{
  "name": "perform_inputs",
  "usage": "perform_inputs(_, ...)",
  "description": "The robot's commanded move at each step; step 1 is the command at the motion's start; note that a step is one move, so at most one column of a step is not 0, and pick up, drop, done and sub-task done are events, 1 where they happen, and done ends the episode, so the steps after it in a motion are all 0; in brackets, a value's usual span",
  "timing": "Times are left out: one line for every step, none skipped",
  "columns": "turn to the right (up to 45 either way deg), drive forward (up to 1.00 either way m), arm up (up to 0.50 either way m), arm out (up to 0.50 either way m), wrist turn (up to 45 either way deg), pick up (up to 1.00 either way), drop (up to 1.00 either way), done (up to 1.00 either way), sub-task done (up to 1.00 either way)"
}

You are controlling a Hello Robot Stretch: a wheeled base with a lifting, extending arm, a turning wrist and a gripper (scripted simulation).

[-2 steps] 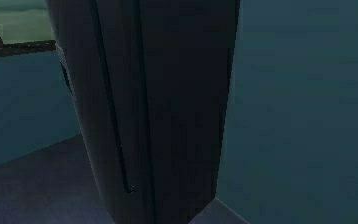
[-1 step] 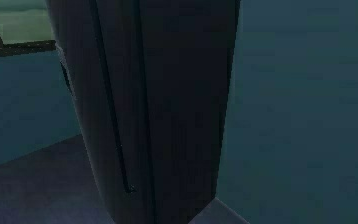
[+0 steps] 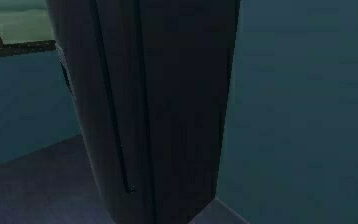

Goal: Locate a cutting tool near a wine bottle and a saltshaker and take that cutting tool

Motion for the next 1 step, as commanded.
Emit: perform_inputs(0.0, 0.0, -0.16, 0.0, 0.0, 0.0, 0.0, 0.0, 0.0)
